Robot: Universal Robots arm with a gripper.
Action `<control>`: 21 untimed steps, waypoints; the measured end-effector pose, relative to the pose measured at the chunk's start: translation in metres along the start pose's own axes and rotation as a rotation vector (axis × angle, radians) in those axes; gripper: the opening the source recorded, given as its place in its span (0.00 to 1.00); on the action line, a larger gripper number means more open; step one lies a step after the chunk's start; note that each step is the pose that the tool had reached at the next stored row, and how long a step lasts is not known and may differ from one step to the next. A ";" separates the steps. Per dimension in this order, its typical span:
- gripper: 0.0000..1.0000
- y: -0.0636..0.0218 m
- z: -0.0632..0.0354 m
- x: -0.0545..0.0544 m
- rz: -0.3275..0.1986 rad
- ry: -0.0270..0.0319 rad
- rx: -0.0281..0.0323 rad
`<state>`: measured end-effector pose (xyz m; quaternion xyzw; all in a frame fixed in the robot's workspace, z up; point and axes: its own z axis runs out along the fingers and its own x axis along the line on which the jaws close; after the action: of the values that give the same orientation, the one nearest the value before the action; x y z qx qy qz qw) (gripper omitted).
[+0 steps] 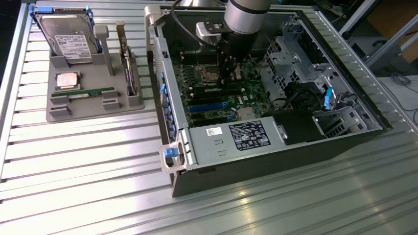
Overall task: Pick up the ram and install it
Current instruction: 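Insert the ram into the slot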
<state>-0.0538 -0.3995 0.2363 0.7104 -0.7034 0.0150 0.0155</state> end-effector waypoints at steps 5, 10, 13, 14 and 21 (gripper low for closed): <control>0.13 -0.0008 0.0005 0.001 0.000 -0.0012 0.0001; 0.13 -0.0009 -0.0065 0.001 -0.001 -0.0014 0.0011; 0.13 -0.0008 -0.0085 0.001 -0.001 -0.0021 0.0016; 0.13 -0.0007 -0.0085 0.001 -0.001 -0.0022 0.0016; 0.13 -0.0012 -0.0067 0.001 -0.001 -0.0024 0.0016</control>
<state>-0.0526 -0.4004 0.2431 0.7107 -0.7032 0.0146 0.0141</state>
